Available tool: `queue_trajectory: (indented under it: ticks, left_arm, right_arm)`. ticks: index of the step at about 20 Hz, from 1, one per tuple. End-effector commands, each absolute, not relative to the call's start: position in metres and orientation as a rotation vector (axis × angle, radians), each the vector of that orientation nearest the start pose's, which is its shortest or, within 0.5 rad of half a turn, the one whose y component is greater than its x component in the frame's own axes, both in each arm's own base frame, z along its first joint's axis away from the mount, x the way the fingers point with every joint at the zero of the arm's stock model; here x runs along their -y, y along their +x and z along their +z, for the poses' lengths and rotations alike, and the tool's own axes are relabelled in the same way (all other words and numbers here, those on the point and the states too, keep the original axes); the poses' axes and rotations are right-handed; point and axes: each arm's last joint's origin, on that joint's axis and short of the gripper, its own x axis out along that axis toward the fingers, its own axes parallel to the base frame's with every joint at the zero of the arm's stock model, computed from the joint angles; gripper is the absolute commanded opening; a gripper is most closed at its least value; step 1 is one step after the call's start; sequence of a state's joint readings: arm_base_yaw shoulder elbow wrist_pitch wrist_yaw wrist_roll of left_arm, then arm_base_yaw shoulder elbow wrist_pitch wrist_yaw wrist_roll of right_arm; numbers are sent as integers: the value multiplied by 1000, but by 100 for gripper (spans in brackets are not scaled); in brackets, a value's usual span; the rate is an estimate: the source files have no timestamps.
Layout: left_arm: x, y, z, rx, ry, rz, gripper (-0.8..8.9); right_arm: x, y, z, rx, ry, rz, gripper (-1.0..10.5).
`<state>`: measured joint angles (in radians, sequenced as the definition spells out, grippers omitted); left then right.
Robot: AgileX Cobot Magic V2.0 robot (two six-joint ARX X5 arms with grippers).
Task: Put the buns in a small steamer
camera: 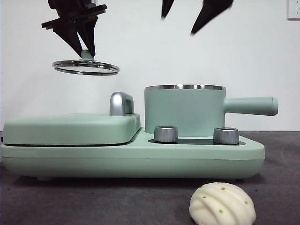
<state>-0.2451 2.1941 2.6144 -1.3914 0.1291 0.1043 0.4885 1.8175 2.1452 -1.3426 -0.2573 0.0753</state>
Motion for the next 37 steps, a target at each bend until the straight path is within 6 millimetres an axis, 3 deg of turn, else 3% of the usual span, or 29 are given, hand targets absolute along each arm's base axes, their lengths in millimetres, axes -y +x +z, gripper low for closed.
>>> queue_trajectory:
  ticks: [1,4,8,14,20,35,37]
  left_arm:
    - [107,410,407,-894,138,-392,50]
    - [107,410,407,-894,134,-391,50]
    - [107,410,407,-900,113,-381,50]
    - [107,409,407,-909,110,-379,50]
    - [108,409,407,-910,108,-380,50]
    - [108,409,407,-907,108,-380,50]
    - [108,409,407,-907,108,-380,51]
  right_arm:
    - [-158,266,413,-1149,-75,638,412]
    - [-145,222,403,-1199,-96,655,412]
    - [-140,171,372,-1286,-172,709,412]
    - [-155,130,303,-1237,-125,681,412]
    - [-174,128,240,-1273,-179,656,412]
    - [-208,154,173,-1406,-254,594,407]
    - [-208,154,171,-1417,-260,588,267]
